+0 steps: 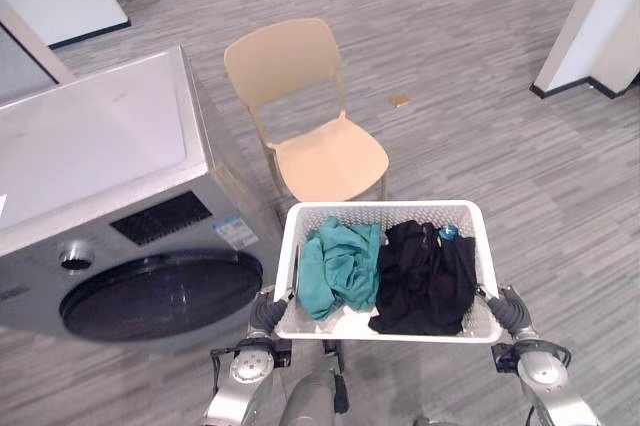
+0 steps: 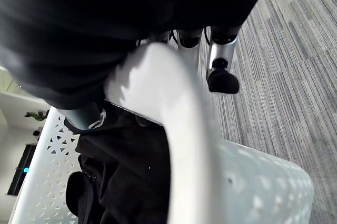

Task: Grab the laundry basket,head to the washer,open it,put in the laundry and shut it.

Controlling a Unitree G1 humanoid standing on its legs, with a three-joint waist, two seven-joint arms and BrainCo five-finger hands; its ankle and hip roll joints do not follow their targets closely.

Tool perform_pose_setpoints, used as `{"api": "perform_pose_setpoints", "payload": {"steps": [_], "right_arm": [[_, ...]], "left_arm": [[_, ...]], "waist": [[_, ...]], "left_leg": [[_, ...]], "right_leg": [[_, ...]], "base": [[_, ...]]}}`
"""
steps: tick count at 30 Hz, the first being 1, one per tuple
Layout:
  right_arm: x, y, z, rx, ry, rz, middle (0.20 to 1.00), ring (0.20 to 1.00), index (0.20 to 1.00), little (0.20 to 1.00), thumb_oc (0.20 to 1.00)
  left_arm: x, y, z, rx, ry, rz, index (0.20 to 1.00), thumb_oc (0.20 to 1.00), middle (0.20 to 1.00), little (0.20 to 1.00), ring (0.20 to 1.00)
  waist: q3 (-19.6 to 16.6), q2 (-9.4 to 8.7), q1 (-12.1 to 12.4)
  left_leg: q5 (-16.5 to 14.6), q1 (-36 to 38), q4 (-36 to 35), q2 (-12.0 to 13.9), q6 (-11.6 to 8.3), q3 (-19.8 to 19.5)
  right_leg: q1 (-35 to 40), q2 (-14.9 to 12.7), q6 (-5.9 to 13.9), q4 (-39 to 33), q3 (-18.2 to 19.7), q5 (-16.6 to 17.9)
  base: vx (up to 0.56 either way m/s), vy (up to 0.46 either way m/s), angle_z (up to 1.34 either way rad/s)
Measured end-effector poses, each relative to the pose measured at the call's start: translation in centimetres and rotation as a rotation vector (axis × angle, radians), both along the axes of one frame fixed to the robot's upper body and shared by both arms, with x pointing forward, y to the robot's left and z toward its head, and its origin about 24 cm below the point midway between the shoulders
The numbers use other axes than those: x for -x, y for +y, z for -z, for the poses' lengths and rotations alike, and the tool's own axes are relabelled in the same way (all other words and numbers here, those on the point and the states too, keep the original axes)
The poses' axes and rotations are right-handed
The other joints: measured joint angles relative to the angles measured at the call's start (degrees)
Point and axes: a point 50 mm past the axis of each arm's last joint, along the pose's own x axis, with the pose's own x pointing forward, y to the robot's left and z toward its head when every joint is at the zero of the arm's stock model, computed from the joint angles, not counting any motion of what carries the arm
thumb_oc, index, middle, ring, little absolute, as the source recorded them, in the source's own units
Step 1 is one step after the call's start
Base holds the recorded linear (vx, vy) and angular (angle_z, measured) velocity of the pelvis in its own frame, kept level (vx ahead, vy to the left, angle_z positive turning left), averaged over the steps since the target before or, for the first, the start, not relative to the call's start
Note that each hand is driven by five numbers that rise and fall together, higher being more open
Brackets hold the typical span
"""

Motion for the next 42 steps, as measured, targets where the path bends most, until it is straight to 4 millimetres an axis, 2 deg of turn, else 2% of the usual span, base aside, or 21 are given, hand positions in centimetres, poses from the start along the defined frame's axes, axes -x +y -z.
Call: {"api": "perform_pose_setpoints", "payload": {"steps": [2,4,6,7,8,10,13,15,16,19,20,22,23,26,27,28,29,32,36,38,42], "right_arm": [[0.1,0.6,0.3,-0.024,0.005,0.016,0.2,0.2,0.2,0.2,0.2],[0.2,1.1,0.5,-0.042,0.005,0.017,0.2,0.2,0.2,0.2,0.2],[-0.4,2.0,0.7,-0.042,0.009,-0.004,0.2,0.2,0.2,0.2,0.2],[-0.5,2.4,0.6,-0.042,0.001,-0.006,0.2,0.2,0.2,0.2,0.2],[-0.8,2.2,0.4,-0.037,-0.014,0.0,0.2,0.2,0.2,0.2,0.2],[-0.9,1.3,0.2,-0.014,-0.021,0.024,0.2,0.2,0.2,0.2,0.2],[-0.5,0.2,0.2,0.019,-0.004,0.032,0.2,0.2,0.2,0.2,0.2],[-0.1,-0.3,0.5,0.037,0.011,0.051,0.2,0.2,0.2,0.2,0.2],[-0.2,-0.5,0.3,0.041,0.003,0.062,0.2,0.2,0.2,0.2,0.2],[0.0,0.0,0.6,0.038,0.017,0.049,0.2,0.2,0.2,0.2,0.2],[0.2,0.2,0.8,0.058,0.024,0.041,0.2,0.2,0.2,0.2,0.2],[0.6,0.1,1.0,0.068,0.031,0.048,0.2,0.2,0.2,0.2,0.2],[0.5,0.1,0.9,0.074,0.026,0.054,0.2,0.2,0.2,0.2,0.2],[0.4,0.0,0.3,0.078,-0.008,0.074,0.2,0.2,0.2,0.2,0.2],[0.1,0.0,-0.1,0.084,-0.03,0.08,0.2,0.2,0.2,0.2,0.2],[0.0,0.0,-0.5,0.085,-0.055,0.098,0.2,0.2,0.2,0.2,0.2],[-0.2,-0.2,-1.4,0.107,-0.101,0.109,0.2,0.2,0.2,0.2,0.2],[-0.5,-0.8,-2.5,0.132,-0.164,0.136,0.2,0.2,0.2,0.2,0.2],[-0.6,-1.7,-2.9,0.158,-0.172,0.152,0.2,0.2,0.2,0.2,0.2],[-0.5,-1.8,-2.6,0.162,-0.155,0.145,0.2,0.2,0.2,0.2,0.2],[-1.5,-0.8,-0.4,0.126,-0.042,0.058,0.2,0.2,0.2,0.2,0.2]], "left_arm": [[-0.5,0.5,-0.3,-0.02,-0.007,-0.006,0.2,0.2,0.2,0.2,0.2],[-1.1,0.9,-0.8,-0.04,-0.025,0.01,0.2,0.2,0.2,0.2,0.2],[-1.2,1.9,-1.0,-0.074,-0.029,0.0,0.2,0.2,0.2,0.2,0.2],[-1.2,2.2,-1.1,-0.09,-0.027,0.026,0.2,0.2,0.2,0.2,0.2],[-0.7,2.0,-0.8,-0.073,-0.013,0.027,0.2,0.2,0.2,0.2,0.2],[-0.7,1.2,-0.7,-0.04,-0.018,0.03,0.2,0.2,0.2,0.2,0.2],[0.6,0.1,0.4,-0.009,0.041,0.034,0.2,0.2,0.2,0.2,0.2],[1.6,-0.6,1.0,0.01,0.069,0.04,0.2,0.2,0.2,0.2,0.2],[2.1,-1.0,1.4,0.019,0.09,0.037,0.2,0.2,0.2,0.2,0.2],[3.2,-0.7,2.0,0.012,0.126,0.015,0.2,0.2,0.2,0.2,0.2],[3.9,-0.7,2.3,0.017,0.145,-0.001,0.2,0.2,0.2,0.2,0.2],[4.1,-0.8,2.4,0.022,0.151,-0.004,0.2,0.2,0.2,0.2,0.2],[4.0,-1.0,2.3,0.026,0.145,-0.01,0.2,0.2,0.2,0.2,0.2],[2.5,-1.1,1.6,0.021,0.099,-0.004,0.2,0.2,0.2,0.2,0.2],[2.0,-1.5,1.3,0.029,0.082,-0.002,0.2,0.2,0.2,0.2,0.2],[0.8,-1.6,0.8,0.02,0.052,0.011,0.2,0.2,0.2,0.2,0.2],[-0.6,-1.7,0.0,0.03,0.007,0.006,0.2,0.2,0.2,0.2,0.2],[-1.8,-3.0,-0.6,0.058,-0.025,0.021,0.2,0.2,0.2,0.2,0.2],[-3.4,-3.6,-1.5,0.055,-0.071,0.047,0.2,0.2,0.2,0.2,0.2],[-2.8,-3.8,-1.1,0.06,-0.051,0.047,0.2,0.2,0.2,0.2,0.2],[-0.6,-1.8,0.9,0.028,0.055,0.009,0.2,0.2,0.2,0.2,0.2]], "waist": [[-0.1,-2.66,0.2],[-0.1,-2.91,0.1],[0.1,-2.81,0.5],[-0.2,-2.38,0.3],[0.0,-1.97,0.2],[0.4,-1.04,0.0],[0.8,-0.74,-0.4],[0.8,-0.81,-0.9],[0.9,-0.27,-1.4],[0.9,-0.52,-0.7],[0.9,-0.43,-0.6],[0.8,-0.11,-0.4],[0.6,0.21,-0.2],[0.5,0.1,-0.1],[0.5,0.36,-0.3],[1.0,-0.72,-1.2],[1.0,-1.82,-1.3],[0.5,-1.09,-2.5],[0.8,-1.52,-3.2],[0.7,-1.36,-3.3],[1.1,-3.14,-1.5]], "left_leg": [[0.1,1.6,-0.1,-3.2,0.13,1.2],[1.0,4.1,-1.5,-5.4,3.28,1.6],[-1.0,9.8,-3.5,-6.8,5.11,3.3],[-2.6,12.9,-5.8,-7.6,5.24,2.7],[-3.7,13.3,-6.2,-7.7,5.21,2.7],[-4.2,13.6,-7.0,-7.5,5.3,1.5],[-5.5,15.5,-7.0,-8.1,4.91,1.4],[-7.0,17.3,-7.0,-9.3,5.2,1.0],[-7.2,17.7,-6.9,-9.6,4.86,1.0],[-8.6,19.6,-6.7,-9.6,4.34,0.7],[-9.5,21.2,-6.8,-9.3,3.26,-0.2],[-10.0,22.4,-6.7,-8.2,2.06,-0.9],[-10.5,22.9,-6.9,-6.6,0.42,-1.7],[-10.7,23.3,-4.9,-4.7,-0.65,-2.0],[-11.3,22.8,-2.8,-3.9,-1.43,-2.2],[-12.3,19.5,4.2,-4.0,-1.98,-2.3],[-13.2,15.8,12.3,-4.0,-2.55,-1.8],[-15.2,13.0,17.5,-2.4,-4.34,-1.7],[-14.2,10.6,8.1,-0.7,-3.72,1.8],[-9.5,10.9,2.0,0.3,-3.54,2.9],[-6.9,17.2,-6.0,-3.3,-1.42,-0.3]], "right_leg": [[-0.6,-4.5,0.47,3.0,0.2,-0.5],[-2.3,-7.0,0.78,8.8,0.0,-0.1],[-7.7,-10.8,1.51,26.3,3.0,1.1],[-14.6,-11.8,2.76,37.6,5.4,-1.1],[-18.1,-10.9,2.38,39.8,5.8,-1.4],[-23.6,-7.2,0.18,38.7,6.8,-2.7],[-29.6,-1.1,-0.6,26.3,7.3,-2.6],[-30.9,-0.5,-0.23,20.5,6.8,-1.3],[-30.8,-0.9,0.03,13.2,4.8,3.3],[-29.4,-3.1,-0.23,9.1,0.2,7.4],[-27.4,-2.8,-0.15,8.0,-0.3,10.5],[-25.7,-1.7,-1.26,7.3,-0.5,12.1],[-24.2,-0.1,-1.67,6.5,-0.5,12.2],[-21.9,1.9,-2.06,4.3,-0.6,12.2],[-21.0,2.8,-3.51,3.6,-0.5,11.2],[-19.5,2.5,-4.28,1.8,-0.4,10.7],[-18.4,1.6,-5.52,1.1,-0.5,13.1],[-16.9,2.4,-7.94,-0.5,-0.5,12.0],[-16.5,2.4,-6.8,-0.5,-2.1,11.6],[-16.3,3.1,-6.56,-0.5,-1.8,11.2],[-13.6,2.8,-4.0,-0.4,-0.5,9.7]], "base": [[0.31,0.239,-0.29],[0.38,0.33,-0.25],[0.24,0.22,-0.32],[0.28,0.208,-0.05],[0.21,0.147,0.1],[0.23,0.071,0.28],[0.23,0.009,0.31],[0.33,-0.081,0.32],[0.27,-0.101,0.33],[0.21,-0.09,0.11],[0.24,-0.102,0.18],[0.17,-0.111,0.26],[0.15,-0.118,0.3],[0.1,-0.145,0.19],[0.03,-0.072,0.25],[0.02,-0.047,0.31],[0.04,-0.017,0.2],[0.06,0.014,0.0],[0.12,0.092,-0.02],[0.24,0.155,-0.14],[0.21,0.073,-0.11]]}}
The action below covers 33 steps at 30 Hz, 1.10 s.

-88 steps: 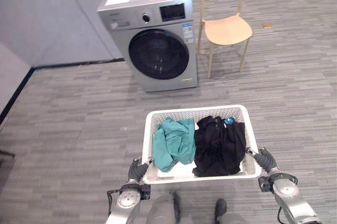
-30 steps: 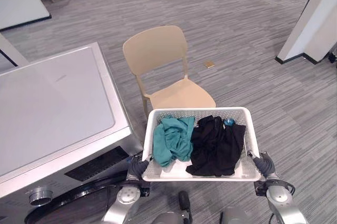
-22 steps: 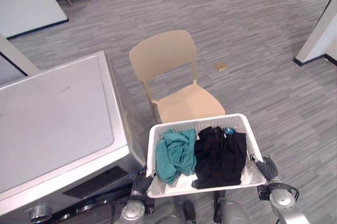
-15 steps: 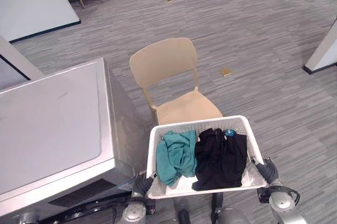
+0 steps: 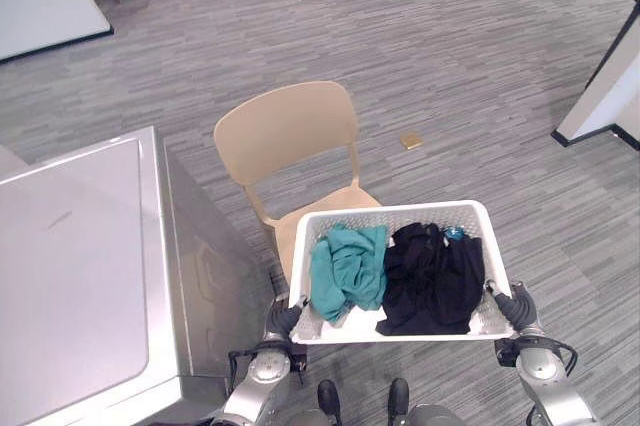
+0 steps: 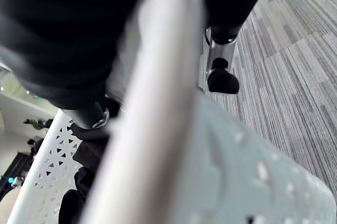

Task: Grab the laundry basket,head to the washer,open it,put in the laundry and shut it.

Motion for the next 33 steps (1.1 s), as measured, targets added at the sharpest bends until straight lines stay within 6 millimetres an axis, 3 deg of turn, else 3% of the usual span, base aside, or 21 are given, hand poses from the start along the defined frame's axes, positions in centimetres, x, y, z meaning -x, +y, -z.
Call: {"api": "perform_pose_setpoints", "payload": {"steps": [3,8,12,13,19,20,22,23,24,25,26,33], "right_arm": [[-0.6,0.2,0.7,-0.005,0.04,-0.009,0.2,0.2,0.2,0.2,0.2],[-4.9,0.1,-0.9,0.037,0.001,-0.06,0.2,0.2,0.2,0.2,0.2],[-8.4,0.8,-2.4,0.065,-0.025,-0.095,0.2,0.2,0.2,0.2,0.2],[-9.9,1.1,-3.7,0.079,-0.066,-0.101,0.2,0.2,0.2,0.2,0.2],[-11.9,0.9,-5.2,0.099,-0.094,-0.084,0.2,0.2,0.2,0.2,0.2],[-12.6,0.6,-5.9,0.108,-0.102,-0.076,0.2,0.2,0.2,0.2,0.2],[-12.9,0.4,-6.2,0.102,-0.106,-0.069,0.2,0.2,0.2,0.2,0.2],[-13.0,0.3,-6.4,0.103,-0.11,-0.066,0.2,0.2,0.2,0.2,0.2],[-13.1,0.2,-6.5,0.105,-0.114,-0.065,0.467,0.467,0.467,0.467,0.467],[-13.1,0.3,-6.6,0.103,-0.116,-0.065,0.878,0.878,0.878,0.878,0.878],[-13.2,0.2,-6.7,0.109,-0.118,-0.068,1.0,1.0,1.0,1.0,1.0],[-14.5,0.2,-8.5,0.115,-0.164,-0.078,1.0,1.0,1.0,1.0,1.0]], "left_arm": [[0.3,-0.1,0.2,0.001,0.011,-0.032,0.2,0.2,0.2,0.2,0.2],[-0.6,-0.3,0.5,-0.013,0.02,-0.017,0.2,0.2,0.2,0.2,0.2],[-3.2,0.1,-0.5,-0.046,-0.025,-0.009,0.2,0.2,0.2,0.2,0.2],[-4.9,0.4,-1.5,-0.055,-0.069,-0.015,0.2,0.2,0.2,0.2,0.2],[-7.8,0.1,-3.5,-0.073,-0.165,-0.017,0.2,0.2,0.2,0.2,0.2],[-8.9,-0.1,-4.4,-0.08,-0.201,-0.02,0.25,0.25,0.25,0.25,0.25],[-9.3,-0.3,-4.9,-0.086,-0.22,-0.014,0.376,0.376,0.376,0.376,0.376],[-9.5,-0.4,-5.0,-0.087,-0.226,-0.01,0.52,0.52,0.52,0.52,0.52],[-9.6,-0.3,-5.2,-0.087,-0.23,-0.012,1.0,1.0,1.0,1.0,1.0],[-9.6,-0.3,-5.2,-0.086,-0.232,-0.014,1.0,1.0,1.0,1.0,1.0],[-9.7,-0.3,-5.4,-0.08,-0.244,-0.016,1.0,1.0,1.0,1.0,1.0],[-10.9,-0.5,-6.9,-0.07,-0.315,-0.007,1.0,1.0,1.0,1.0,1.0]], "waist": [[0.1,-1.14,2.4],[0.8,-3.06,4.2],[3.0,-2.56,4.9],[5.0,-2.16,4.9],[7.2,-0.4,4.9],[8.1,0.09,5.1],[9.0,0.66,5.2],[9.2,1.03,5.1],[9.3,1.17,5.1],[9.3,1.17,5.2],[9.3,1.17,5.3],[9.3,1.18,5.4]], "left_leg": [[0.8,-0.4,-0.2,-1.5,1.09,-0.3],[1.4,-6.4,1.3,-1.7,1.96,-1.5],[1.6,-11.5,2.9,-0.5,1.96,-2.0],[2.7,-14.0,2.8,-0.2,1.94,-3.1],[5.2,-15.8,-0.2,0.1,1.1,-4.8],[5.8,-16.7,-0.3,0.3,0.84,-5.1],[6.0,-16.9,-0.3,0.4,0.64,-5.7],[6.1,-17.2,-0.3,0.4,0.53,-6.1],[6.1,-17.4,-0.3,0.5,0.5,-6.2],[6.1,-17.6,-0.3,0.6,0.49,-6.2],[6.2,-18.0,-0.3,0.6,0.31,-6.2],[7.0,-18.8,-0.6,1.2,0.0,-6.4]], "right_leg": [[-0.7,-1.5,-0.16,0.6,-0.2,0.4],[-5.2,-1.7,0.04,0.5,-1.3,0.4],[-9.6,-0.7,0.02,1.6,-2.0,0.4],[-12.1,-0.4,0.0,1.9,-2.6,0.4],[-14.2,0.4,-0.19,1.6,-4.2,0.5],[-14.9,0.6,-0.34,1.5,-4.8,0.6],[-15.0,0.8,-0.34,1.5,-5.1,0.6],[-15.0,0.9,-0.34,1.4,-5.5,0.6],[-15.2,0.9,-0.34,1.3,-5.8,0.6],[-15.4,0.9,-0.34,1.3,-5.8,0.6],[-15.7,1.1,-0.34,1.3,-5.8,0.6],[-16.7,1.5,-0.51,1.6,-6.2,0.7]], "base": [[-0.03,-0.037,0.21],[-0.14,-0.036,0.26],[-0.16,-0.021,0.09],[-0.06,-0.027,0.19],[-0.05,-0.034,0.16],[-0.05,-0.038,0.18],[-0.03,-0.028,0.13],[0.0,-0.023,0.14],[-0.01,-0.038,0.11],[-0.01,-0.043,0.03],[-0.02,-0.031,0.01],[0.0,-0.005,0.02]]}}
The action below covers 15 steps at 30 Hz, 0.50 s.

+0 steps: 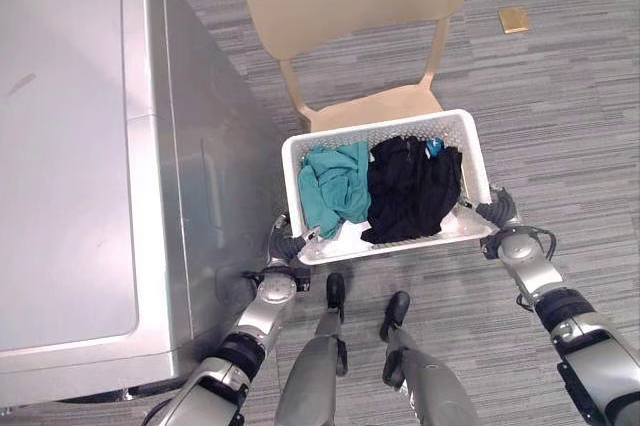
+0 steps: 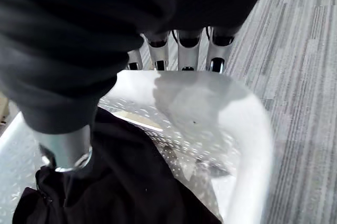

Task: Grab the laundry basket,head to the washer,open it,put in the laundry and shut it.

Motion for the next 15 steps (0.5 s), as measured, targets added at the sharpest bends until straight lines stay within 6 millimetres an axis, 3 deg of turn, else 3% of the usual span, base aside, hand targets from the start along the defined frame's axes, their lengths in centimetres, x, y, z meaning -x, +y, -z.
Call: {"api": "perform_pose_setpoints", "payload": {"steps": [12,15], "right_arm": [[0.2,0.5,-1.0,-0.034,-0.061,-0.041,1.0,1.0,1.0,1.0,1.0],[1.8,-0.1,-0.5,-0.047,-0.084,-0.042,1.0,1.0,1.0,1.0,1.0]], "left_arm": [[-0.5,0.0,-2.0,0.084,-0.083,0.033,1.0,1.0,1.0,1.0,1.0],[0.5,0.2,-2.5,0.119,-0.125,0.045,1.0,1.0,1.0,1.0,1.0]], "waist": [[0.0,-0.02,-0.4],[0.0,-0.05,-0.5]], "left_leg": [[0.2,1.7,-0.1,0.2,0.1,0.4],[0.3,3.1,-0.1,0.1,0.14,0.4]], "right_leg": [[1.3,0.1,0.0,0.5,0.9,0.0],[2.5,0.0,0.01,0.7,0.8,0.0]], "base": [[0.01,-0.008,-0.01],[0.03,-0.009,0.01]]}}
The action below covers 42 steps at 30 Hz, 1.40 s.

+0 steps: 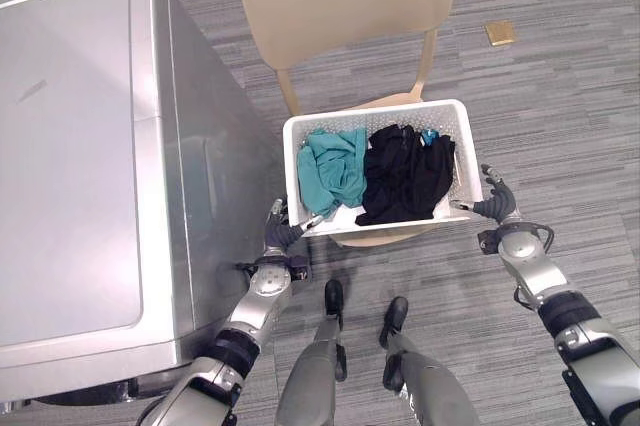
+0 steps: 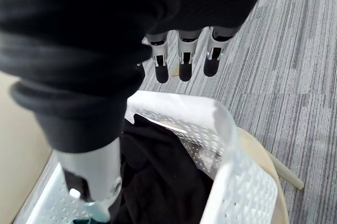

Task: Grab the laundry basket,head to the washer,open it,put in the laundry and shut it.

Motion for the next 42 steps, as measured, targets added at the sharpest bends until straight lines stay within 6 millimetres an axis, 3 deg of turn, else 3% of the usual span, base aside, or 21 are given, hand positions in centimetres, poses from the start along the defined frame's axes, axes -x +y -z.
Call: {"api": "perform_pose_setpoints", "payload": {"steps": [3,5,10,15,23,25,26,29,33,35,36,37,38,39,40,42], "right_arm": [[2.3,-1.6,1.5,0.011,0.042,0.04,1.0,1.0,1.0,1.0,1.0],[5.4,-2.6,2.1,0.042,0.028,0.049,1.0,1.0,1.0,1.0,1.0],[7.4,-3.4,3.9,0.124,0.108,0.078,1.0,1.0,1.0,1.0,1.0],[9.1,-2.1,6.7,0.092,0.197,0.069,1.0,1.0,1.0,1.0,1.0],[12.3,0.9,13.8,-0.019,0.508,0.02,1.0,1.0,1.0,1.0,1.0],[13.1,0.9,14.6,-0.035,0.552,0.023,1.0,1.0,1.0,1.0,1.0],[14.5,0.4,16.8,-0.064,0.684,0.06,1.0,1.0,1.0,1.0,1.0],[16.7,0.6,18.5,-0.094,0.795,0.088,1.0,1.0,1.0,1.0,1.0],[17.5,0.0,19.4,-0.132,0.856,0.144,1.0,1.0,1.0,1.0,1.0],[17.9,-0.3,19.5,-0.151,0.868,0.166,1.0,1.0,1.0,1.0,1.0],[18.7,-0.5,20.1,-0.156,0.916,0.187,1.0,1.0,1.0,1.0,1.0],[19.3,-0.2,20.6,-0.168,0.959,0.191,1.0,1.0,1.0,1.0,1.0],[19.5,0.2,20.8,-0.173,0.977,0.186,1.0,1.0,1.0,1.0,1.0],[19.5,0.3,20.9,-0.173,0.98,0.189,1.0,1.0,1.0,1.0,1.0],[19.1,0.6,20.9,-0.164,0.984,0.166,1.0,1.0,1.0,1.0,1.0],[17.8,-0.2,20.2,-0.165,0.941,0.194,1.0,1.0,1.0,1.0,1.0]], "left_arm": [[1.6,0.3,0.7,0.029,0.01,0.0,1.0,1.0,1.0,1.0,1.0],[3.1,0.5,0.8,0.051,-0.001,0.029,1.0,1.0,1.0,1.0,1.0],[4.6,1.4,1.9,0.053,0.047,0.036,1.0,1.0,1.0,1.0,1.0],[6.2,1.1,3.3,0.067,0.107,0.074,1.0,1.0,1.0,1.0,1.0],[10.8,0.9,8.6,0.054,0.375,0.118,1.0,1.0,1.0,1.0,1.0],[11.5,1.2,9.4,0.05,0.416,0.112,1.0,1.0,1.0,1.0,1.0],[12.8,1.8,11.3,-0.007,0.514,0.113,1.0,1.0,1.0,1.0,1.0],[15.3,2.0,13.2,-0.006,0.622,0.096,1.0,1.0,1.0,1.0,1.0],[17.7,1.9,15.4,0.016,0.752,0.056,1.0,1.0,1.0,1.0,1.0],[17.7,2.0,15.7,0.017,0.773,0.022,1.0,1.0,1.0,1.0,1.0],[16.7,2.4,15.7,0.0,0.767,-0.001,1.0,1.0,1.0,1.0,1.0],[16.0,3.0,15.5,-0.01,0.751,-0.021,1.0,1.0,1.0,1.0,1.0],[16.0,3.1,15.6,-0.019,0.758,-0.022,1.0,1.0,1.0,1.0,1.0],[15.5,2.9,15.6,-0.044,0.759,-0.015,1.0,1.0,1.0,1.0,1.0],[14.0,3.4,14.8,-0.084,0.708,0.0,1.0,1.0,1.0,1.0,1.0],[14.4,3.3,15.1,-0.09,0.727,0.011,1.0,1.0,1.0,1.0,1.0]], "waist": [[0.0,-0.06,-0.2],[-0.1,-0.29,-0.3],[-0.3,-0.31,-1.7],[-2.5,-0.35,-1.8],[-8.3,0.13,-1.4],[-9.0,0.31,-1.0],[-9.2,0.2,-0.3],[-11.4,-0.57,0.7],[-11.6,-0.08,1.6],[-11.6,0.61,1.4],[-11.7,2.14,0.5],[-11.7,1.41,0.8],[-11.7,0.87,2.3],[-11.7,2.14,2.8],[-11.2,1.41,3.8],[-10.4,2.12,6.2]], "left_leg": [[-0.1,2.2,0.0,-0.4,-0.04,0.0],[-0.2,4.5,-0.1,-0.8,-0.13,0.0],[-1.3,6.0,-0.1,-0.2,-0.8,0.2],[-1.4,6.5,-0.1,-0.1,-0.79,0.2],[-2.5,8.4,-0.4,-0.5,-0.95,0.0],[-2.4,8.5,-0.4,-0.6,-0.9,-0.2],[-2.9,10.7,-0.4,-0.6,-0.85,-0.2],[-3.7,12.1,-0.4,-0.8,-0.64,-0.2],[-4.0,12.4,-0.4,-0.7,-0.31,-1.0],[-3.1,11.8,-0.4,-0.8,0.45,-4.2],[-1.7,10.3,-0.1,-0.4,0.16,-9.7],[-1.4,9.9,-0.1,-1.2,0.01,-10.9],[0.5,8.9,0.0,-1.9,-0.85,-12.8],[1.1,7.4,0.3,-1.4,-2.49,-16.2],[-1.7,4.4,0.2,-2.0,-5.46,-17.7],[-6.6,3.0,0.0,-1.3,-4.74,-14.2]], "right_leg": [[2.6,-0.2,0.01,-0.6,0.3,0.0],[5.7,-0.3,0.01,-2.2,0.4,0.0],[6.9,0.2,-0.02,-2.2,1.1,-0.1],[7.3,0.3,-0.02,-2.2,1.3,-0.1],[9.5,0.0,0.05,-2.2,1.1,-0.5],[9.7,-0.1,0.04,-2.2,0.9,-0.4],[12.2,-0.2,-0.27,-2.2,0.8,-0.4],[13.1,-0.3,0.12,-2.2,0.7,-1.8],[12.9,-0.5,0.0,1.1,1.5,-2.5],[10.4,-0.1,-0.68,7.8,6.1,-5.4],[7.8,1.5,0.11,11.1,16.1,-9.0],[8.3,1.2,0.13,9.7,17.9,-8.9],[8.6,1.1,0.04,9.1,17.2,-8.4],[8.5,2.7,-0.03,9.3,16.1,-8.5],[8.8,4.2,-4.47,5.5,15.2,-7.1],[8.4,3.6,-5.02,5.6,11.0,-5.3]], "base": [[0.07,-0.017,0.07],[0.05,-0.015,0.05],[0.03,-0.013,-0.08],[0.0,0.0,0.0],[0.01,0.015,0.03],[0.01,0.013,0.02],[0.02,0.036,0.01],[0.0,0.024,0.0],[-0.03,0.003,0.07],[-0.06,-0.026,0.91],[-0.11,-0.164,1.56],[-0.14,-0.196,1.54],[-0.13,-0.171,1.13],[-0.12,-0.07,1.94],[-0.14,-0.022,2.16],[-0.16,0.009,1.43]]}}
